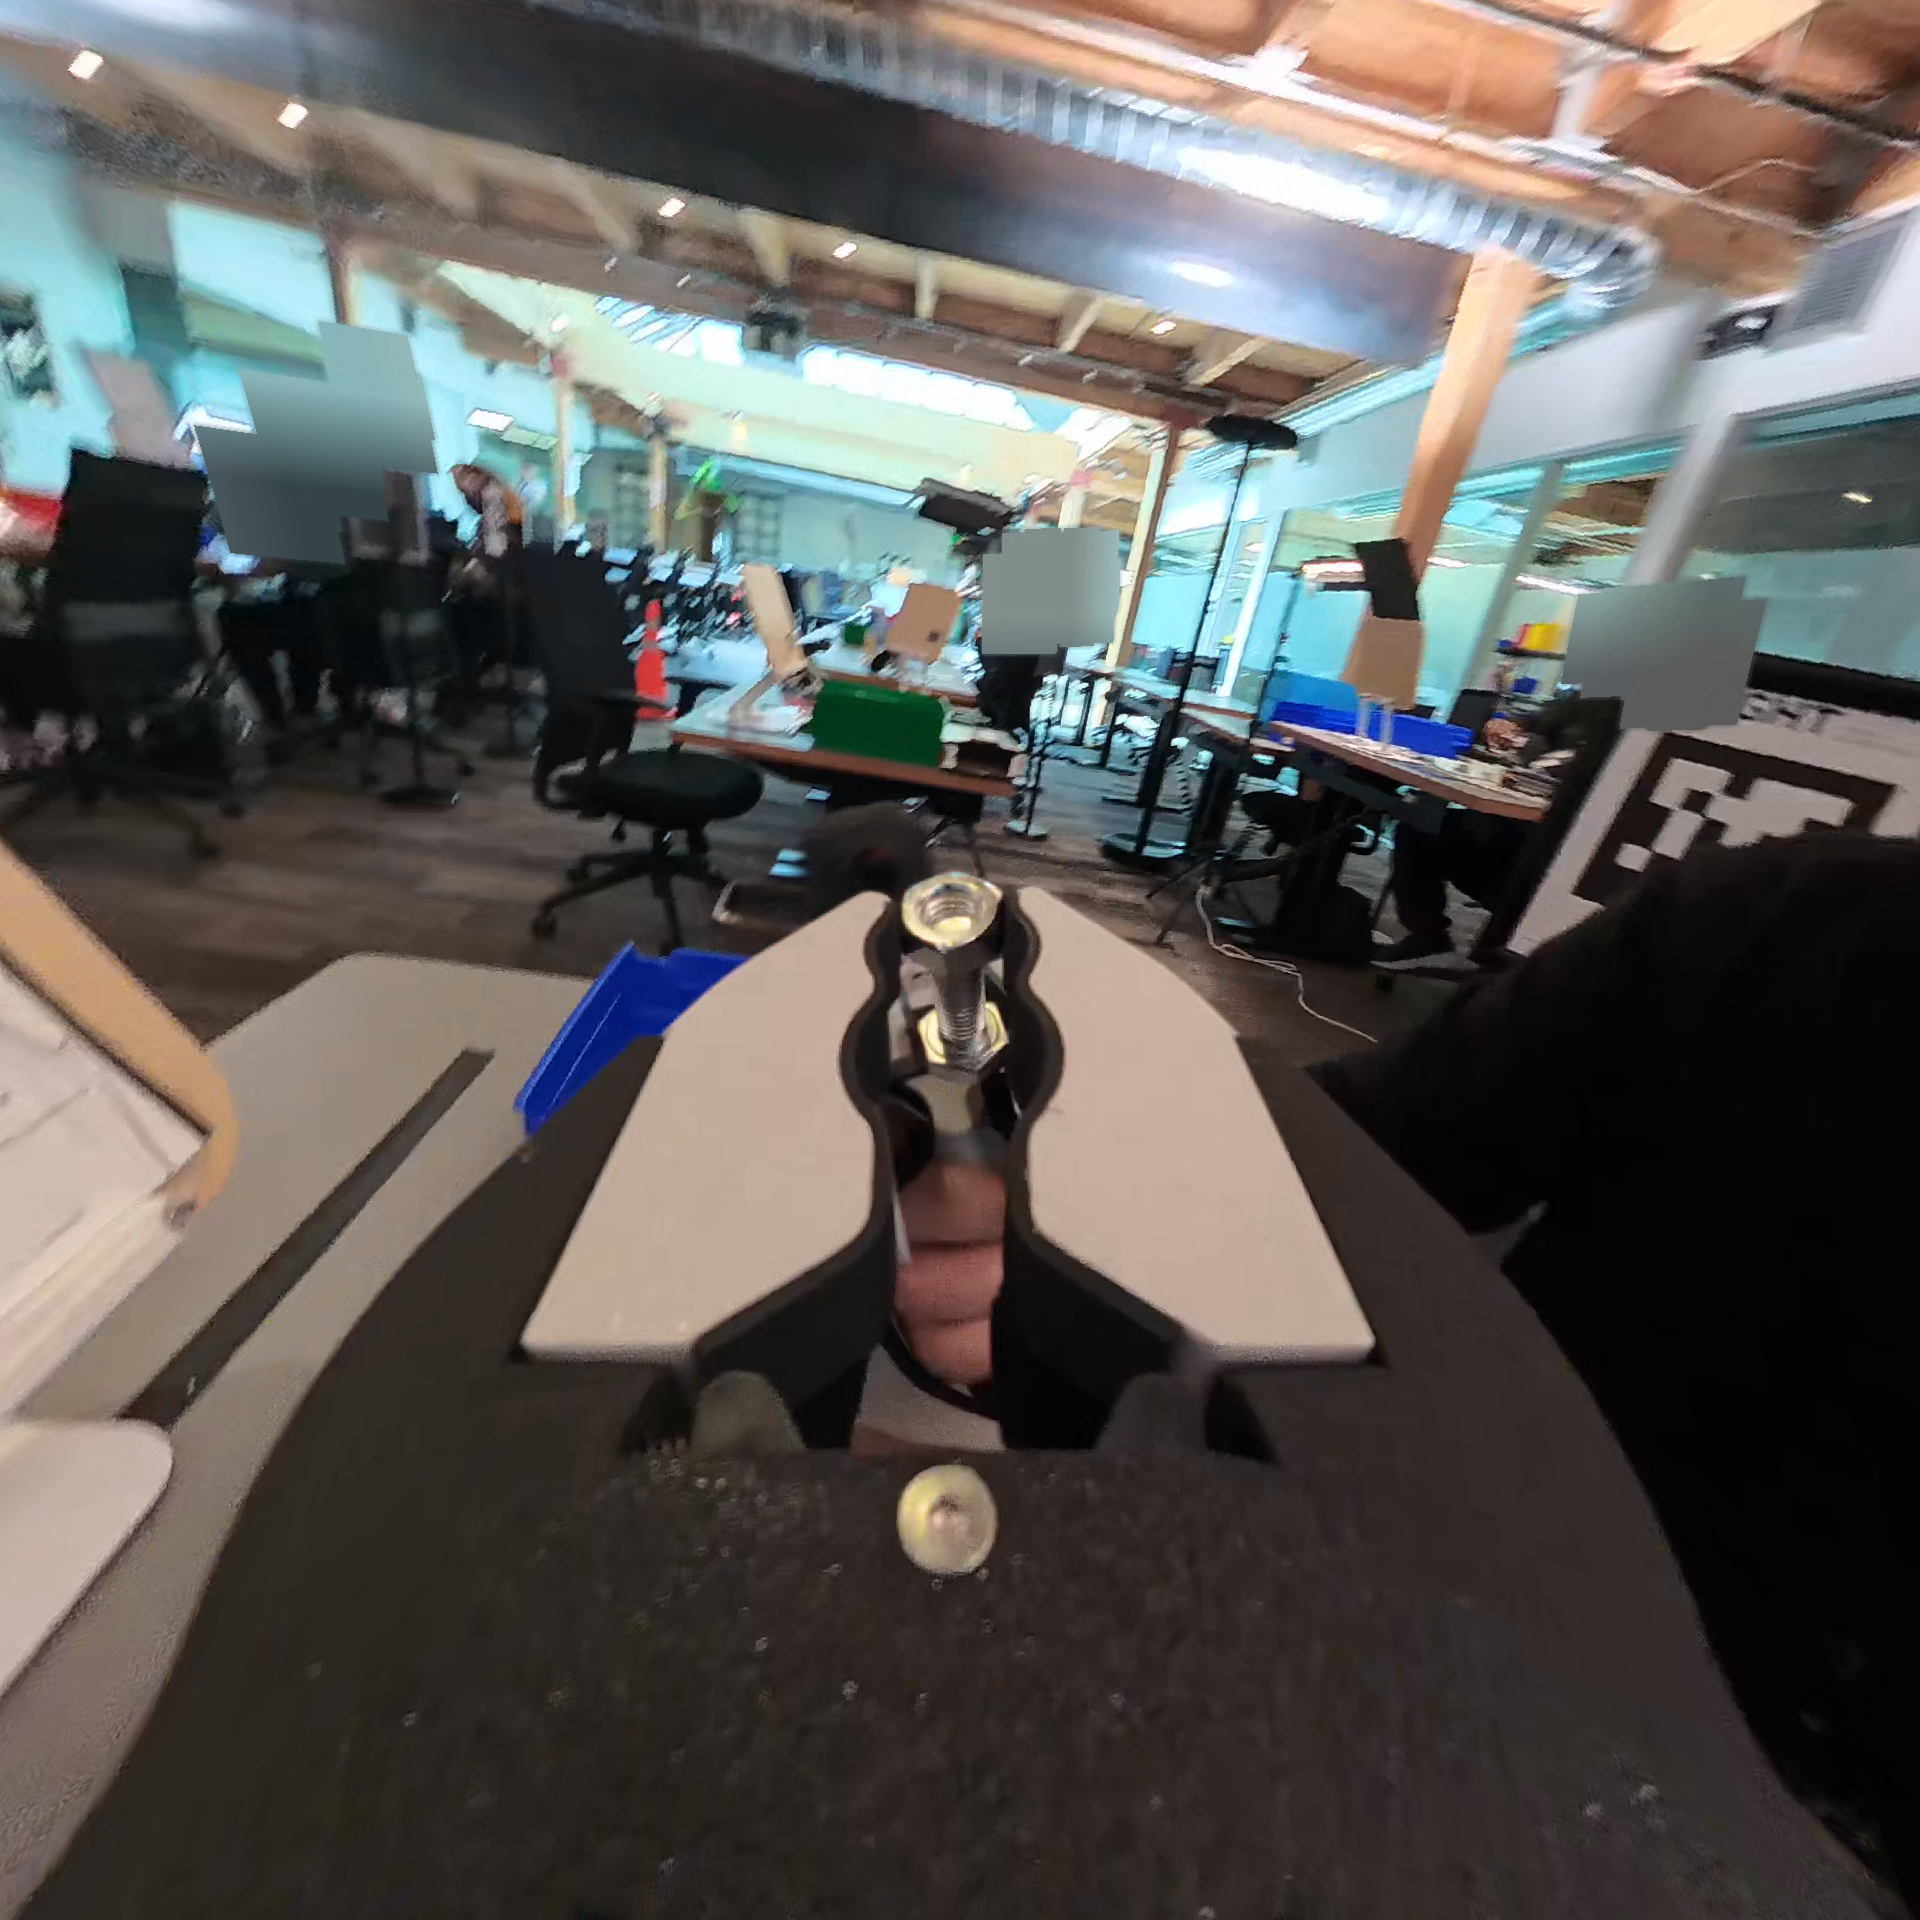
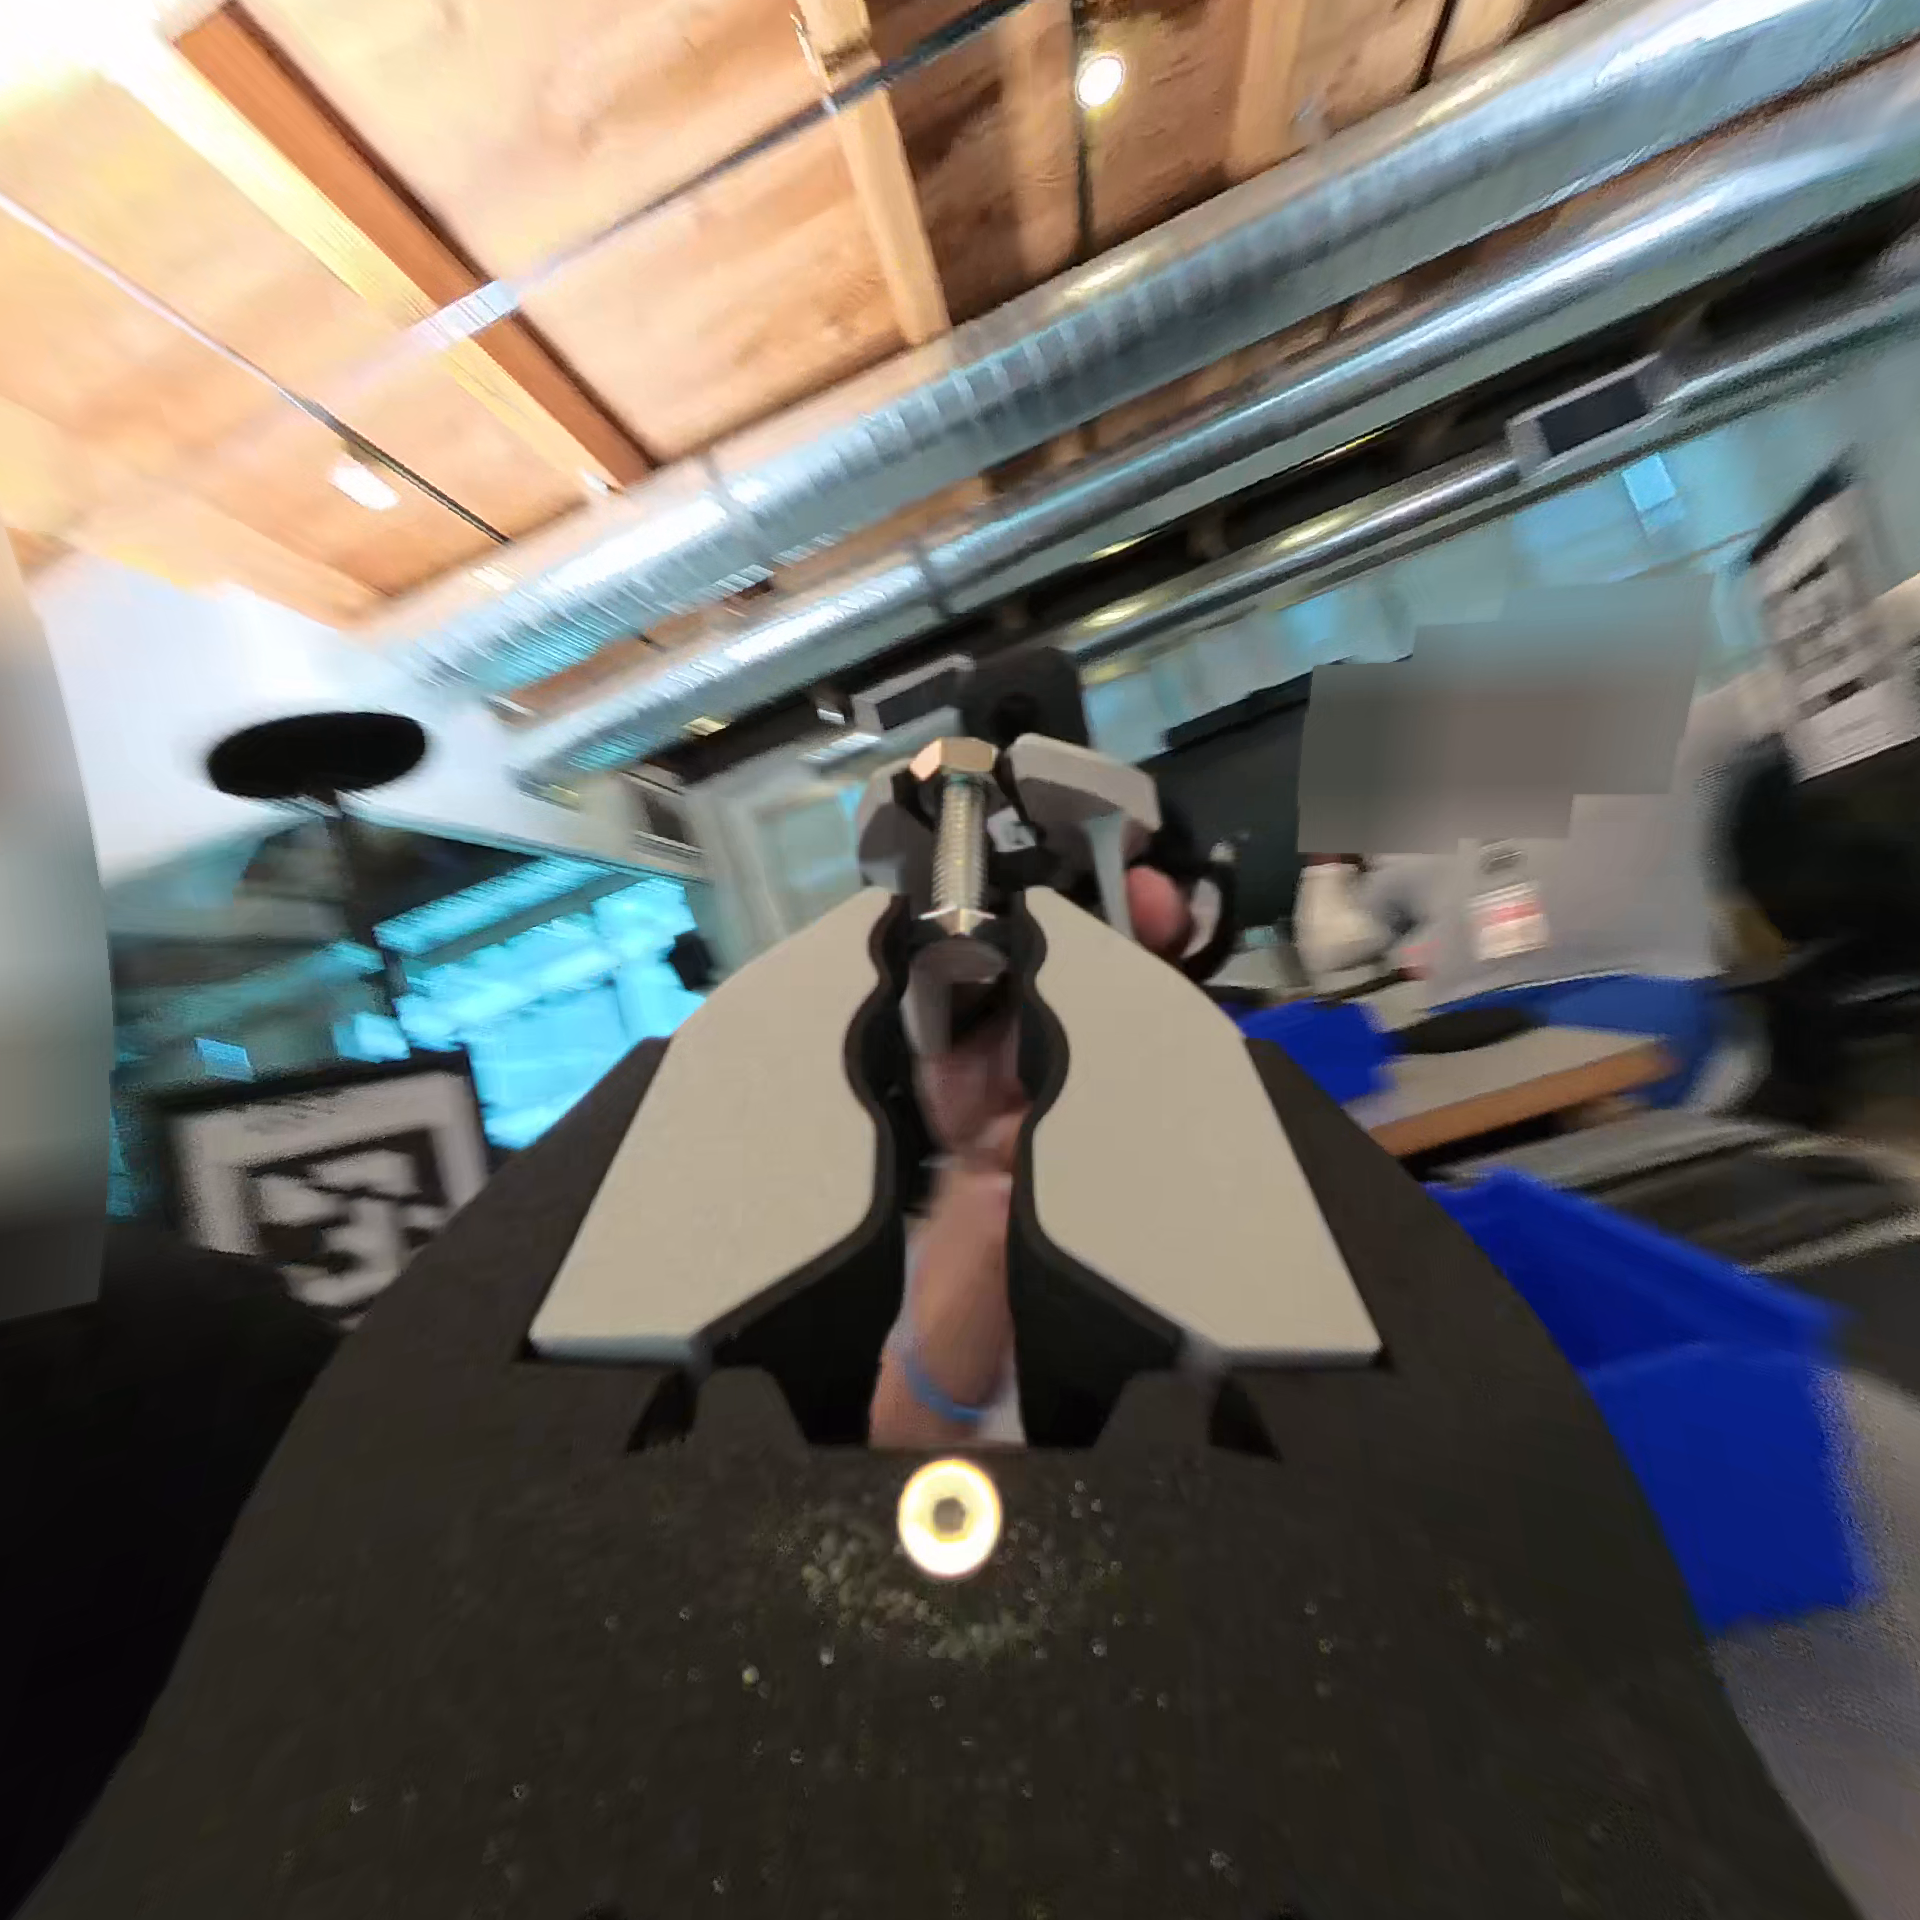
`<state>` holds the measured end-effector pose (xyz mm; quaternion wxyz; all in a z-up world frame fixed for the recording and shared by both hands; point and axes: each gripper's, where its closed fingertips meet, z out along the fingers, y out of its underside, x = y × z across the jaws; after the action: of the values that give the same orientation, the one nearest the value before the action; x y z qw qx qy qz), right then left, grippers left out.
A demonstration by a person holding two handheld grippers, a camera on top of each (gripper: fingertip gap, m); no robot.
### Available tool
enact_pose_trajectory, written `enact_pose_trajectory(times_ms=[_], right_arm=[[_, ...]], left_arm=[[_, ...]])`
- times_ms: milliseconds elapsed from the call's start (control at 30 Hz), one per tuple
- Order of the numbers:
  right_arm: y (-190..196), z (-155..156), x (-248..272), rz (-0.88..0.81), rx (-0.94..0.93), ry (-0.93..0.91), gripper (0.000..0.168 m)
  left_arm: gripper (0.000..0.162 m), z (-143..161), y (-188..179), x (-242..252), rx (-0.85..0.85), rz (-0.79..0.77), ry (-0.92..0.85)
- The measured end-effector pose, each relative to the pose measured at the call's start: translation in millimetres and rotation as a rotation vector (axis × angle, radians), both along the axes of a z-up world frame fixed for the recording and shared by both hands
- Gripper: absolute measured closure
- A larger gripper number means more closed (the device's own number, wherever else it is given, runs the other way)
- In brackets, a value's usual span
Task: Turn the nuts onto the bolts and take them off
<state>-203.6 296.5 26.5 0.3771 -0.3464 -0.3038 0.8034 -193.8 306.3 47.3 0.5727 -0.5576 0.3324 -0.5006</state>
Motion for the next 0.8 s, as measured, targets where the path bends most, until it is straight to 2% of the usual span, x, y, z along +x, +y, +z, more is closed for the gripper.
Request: enact_pose_trajectory(times_ms=[100, 167, 300, 367, 500, 667, 800], right_arm=[[17, -4, 2, -0.335, 0.216, -0.077, 0.151], [24, -6, 3, -0.584, 0.424, -0.151, 0.150], [29, -5, 8, -1.046, 0.875, -0.292, 0.150], [27, -4, 10, -1.217, 1.051, -0.325, 0.150], [26, -4, 10, -1.265, 1.107, -0.349, 0.150], [23, -1, 14, -1.534, 1.434, -0.395, 0.150], [28, -5, 14, -1.618, 1.567, -0.461, 0.150]], left_arm=[[0.145, -5, 16, 0, -0.135, 0.114, 0.029], [0.146, -8, 22, -1, -0.205, 0.165, 0.035], [0.145, -11, 26, -1, -0.354, 0.179, -0.033], [0.145, -10, 24, 0, -0.392, 0.173, -0.057], [0.145, -11, 23, -1, -0.393, 0.203, -0.036], [0.145, -11, 22, 0, -0.436, 0.164, -0.075], [0.145, -15, 28, -2, -0.464, 0.177, -0.094]])
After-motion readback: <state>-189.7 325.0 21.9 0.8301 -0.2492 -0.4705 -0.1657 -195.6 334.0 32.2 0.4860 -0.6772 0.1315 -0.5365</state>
